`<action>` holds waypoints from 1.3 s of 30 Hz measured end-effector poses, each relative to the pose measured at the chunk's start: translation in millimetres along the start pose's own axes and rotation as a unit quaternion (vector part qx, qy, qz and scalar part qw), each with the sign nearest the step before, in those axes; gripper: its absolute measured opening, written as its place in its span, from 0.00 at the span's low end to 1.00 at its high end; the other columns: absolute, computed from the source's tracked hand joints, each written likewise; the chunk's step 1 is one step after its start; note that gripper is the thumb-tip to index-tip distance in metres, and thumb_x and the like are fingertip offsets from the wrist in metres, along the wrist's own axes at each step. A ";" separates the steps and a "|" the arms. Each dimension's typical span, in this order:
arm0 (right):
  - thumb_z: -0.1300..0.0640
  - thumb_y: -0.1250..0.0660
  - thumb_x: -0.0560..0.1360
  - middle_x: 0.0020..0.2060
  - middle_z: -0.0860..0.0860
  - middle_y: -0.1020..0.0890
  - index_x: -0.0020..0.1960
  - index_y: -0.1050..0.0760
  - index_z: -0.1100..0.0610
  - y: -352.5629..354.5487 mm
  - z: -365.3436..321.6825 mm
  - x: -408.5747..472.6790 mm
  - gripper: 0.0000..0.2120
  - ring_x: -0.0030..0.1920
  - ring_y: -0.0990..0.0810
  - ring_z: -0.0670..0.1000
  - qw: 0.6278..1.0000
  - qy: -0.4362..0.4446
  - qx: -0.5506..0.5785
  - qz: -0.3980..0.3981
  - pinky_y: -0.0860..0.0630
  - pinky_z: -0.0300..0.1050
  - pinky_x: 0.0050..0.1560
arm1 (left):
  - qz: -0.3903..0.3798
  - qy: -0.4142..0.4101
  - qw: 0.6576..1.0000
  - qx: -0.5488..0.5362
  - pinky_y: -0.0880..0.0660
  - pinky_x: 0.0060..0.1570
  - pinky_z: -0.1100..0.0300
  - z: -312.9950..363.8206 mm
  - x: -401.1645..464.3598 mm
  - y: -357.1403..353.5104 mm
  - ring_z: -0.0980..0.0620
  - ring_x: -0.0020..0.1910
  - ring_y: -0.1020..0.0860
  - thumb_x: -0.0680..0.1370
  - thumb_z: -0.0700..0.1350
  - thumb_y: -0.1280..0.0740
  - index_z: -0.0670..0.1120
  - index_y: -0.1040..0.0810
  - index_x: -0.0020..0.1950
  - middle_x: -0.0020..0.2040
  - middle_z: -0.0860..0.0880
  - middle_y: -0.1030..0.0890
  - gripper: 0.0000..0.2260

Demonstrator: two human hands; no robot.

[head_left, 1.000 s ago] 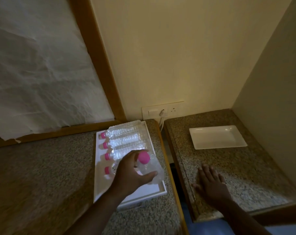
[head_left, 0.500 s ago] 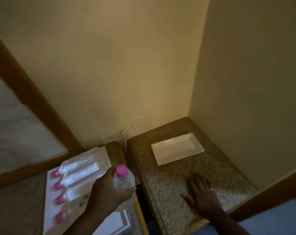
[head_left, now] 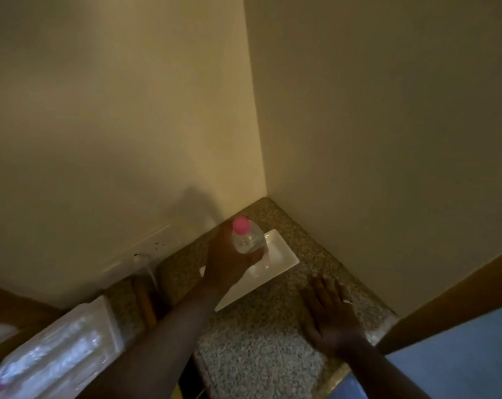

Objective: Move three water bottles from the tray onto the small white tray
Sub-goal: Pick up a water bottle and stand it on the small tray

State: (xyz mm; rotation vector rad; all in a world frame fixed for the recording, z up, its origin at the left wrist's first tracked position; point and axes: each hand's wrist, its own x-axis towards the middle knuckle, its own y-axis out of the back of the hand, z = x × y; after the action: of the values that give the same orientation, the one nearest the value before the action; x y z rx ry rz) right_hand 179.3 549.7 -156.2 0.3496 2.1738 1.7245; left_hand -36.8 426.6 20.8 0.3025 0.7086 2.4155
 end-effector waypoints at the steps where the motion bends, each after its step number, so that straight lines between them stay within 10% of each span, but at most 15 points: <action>1: 0.34 0.52 0.78 0.78 0.57 0.47 0.78 0.46 0.48 -0.4 -0.7 0.8 0.32 0.77 0.55 0.62 1.000 0.004 -0.001 0.003 0.66 0.61 0.73 | -0.001 0.003 1.000 -0.005 0.25 0.54 0.54 -0.3 10.3 -9.3 0.50 0.54 0.22 0.61 0.48 0.18 0.55 0.28 0.57 0.53 0.53 0.20 0.29; 8: 0.34 0.52 0.78 0.77 0.59 0.46 0.77 0.41 0.52 0.8 -0.1 3.7 0.34 0.77 0.51 0.65 0.999 0.013 0.007 0.036 0.66 0.61 0.73 | -0.029 0.012 0.999 0.011 0.23 0.55 0.49 -15.6 48.8 -51.0 0.49 0.53 0.20 0.61 0.48 0.18 0.49 0.25 0.59 0.54 0.50 0.18 0.30; 24: 0.33 0.50 0.78 0.78 0.59 0.49 0.77 0.41 0.52 6.0 2.1 14.0 0.34 0.77 0.54 0.65 1.000 0.022 0.016 0.015 0.62 0.63 0.73 | -0.072 -0.017 0.997 -0.008 0.31 0.46 0.77 -27.7 49.8 -54.3 0.53 0.57 0.25 0.57 0.47 0.16 0.49 0.30 0.64 0.58 0.52 0.23 0.40; 27: 0.32 0.50 0.77 0.78 0.59 0.50 0.77 0.43 0.52 5.5 1.7 14.0 0.35 0.77 0.56 0.64 1.000 0.020 0.015 0.012 0.63 0.63 0.73 | -0.091 -0.025 0.996 0.000 0.27 0.62 0.59 -34.9 39.7 -44.4 0.50 0.66 0.28 0.56 0.51 0.16 0.48 0.35 0.71 0.66 0.49 0.26 0.48; 32: 0.31 0.55 0.77 0.78 0.58 0.54 0.79 0.49 0.50 5.4 0.1 14.9 0.36 0.77 0.62 0.61 1.000 0.004 0.007 -0.009 0.65 0.63 0.73 | -0.066 -0.072 0.942 0.320 0.61 0.73 0.42 -59.3 1.1 -14.9 0.42 0.76 0.63 0.59 0.78 0.36 0.47 0.65 0.77 0.78 0.43 0.60 0.62; 39: 0.29 0.60 0.76 0.77 0.60 0.48 0.77 0.41 0.54 1.3 -12.5 9.0 0.40 0.77 0.52 0.63 1.000 -0.015 0.009 -0.021 0.56 0.64 0.75 | -0.034 -0.056 0.894 0.442 0.76 0.68 0.45 -85.1 -53.0 43.2 0.42 0.75 0.69 0.60 0.82 0.46 0.45 0.63 0.77 0.78 0.43 0.62 0.60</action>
State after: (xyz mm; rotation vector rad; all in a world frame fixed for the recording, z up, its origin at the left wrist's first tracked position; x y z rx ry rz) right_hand 165.9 542.5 -153.4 0.3301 2.1600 1.6678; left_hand -46.6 329.7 -28.6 0.7461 1.6992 1.8361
